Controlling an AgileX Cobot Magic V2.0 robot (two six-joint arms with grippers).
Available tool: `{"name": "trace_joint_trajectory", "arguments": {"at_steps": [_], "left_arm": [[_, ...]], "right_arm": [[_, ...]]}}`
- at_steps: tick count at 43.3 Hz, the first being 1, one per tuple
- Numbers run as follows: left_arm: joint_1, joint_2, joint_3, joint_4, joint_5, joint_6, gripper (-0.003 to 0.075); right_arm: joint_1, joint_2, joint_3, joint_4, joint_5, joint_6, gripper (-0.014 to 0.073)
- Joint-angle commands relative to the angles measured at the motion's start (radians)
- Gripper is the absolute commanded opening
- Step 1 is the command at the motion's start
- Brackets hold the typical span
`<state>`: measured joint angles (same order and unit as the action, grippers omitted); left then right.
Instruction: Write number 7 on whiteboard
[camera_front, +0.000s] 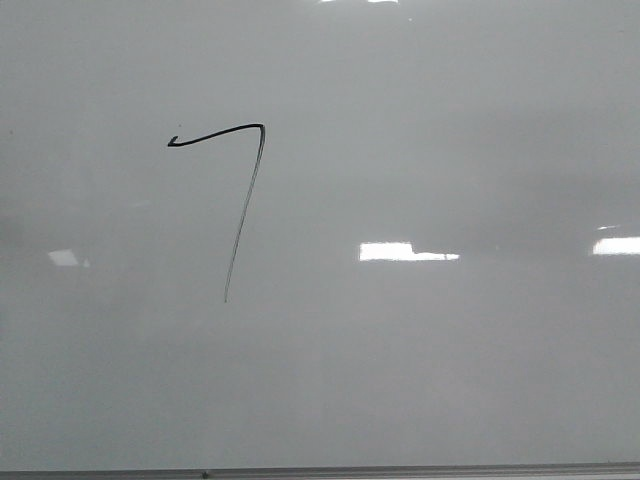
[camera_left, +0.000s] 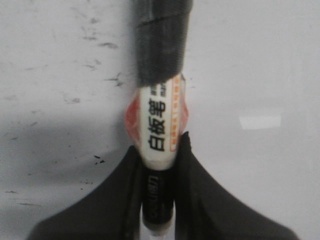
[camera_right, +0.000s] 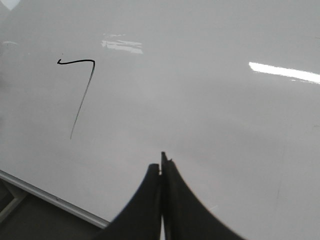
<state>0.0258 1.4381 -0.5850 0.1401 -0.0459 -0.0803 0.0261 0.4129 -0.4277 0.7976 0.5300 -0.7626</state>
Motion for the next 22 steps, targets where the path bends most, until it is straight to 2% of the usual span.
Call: {"name": "trace_joint_trajectory", "arguments": {"at_steps": [1, 7, 11, 22], "left_arm": [[0.001, 0.010, -0.031, -0.052, -0.114, -0.009, -0.0020], [0.001, 0.028, -0.031, -0.060, -0.112, -0.009, -0.0015], [-0.001, 0.028, -0.031, -0.060, -0.110, -0.009, 0.0034], [-0.001, 0.028, -0.031, -0.062, -0.102, -0.009, 0.0328]], "right_arm": [[-0.006, 0.003, -0.025, 0.032, -0.060, -0.003, -0.0060], [-0.006, 0.003, -0.025, 0.032, -0.060, -0.003, -0.0060], [-0.006, 0.003, -0.025, 0.032, -0.060, -0.003, -0.0060], [-0.006, 0.003, -0.025, 0.032, -0.060, -0.003, -0.0060]]}}
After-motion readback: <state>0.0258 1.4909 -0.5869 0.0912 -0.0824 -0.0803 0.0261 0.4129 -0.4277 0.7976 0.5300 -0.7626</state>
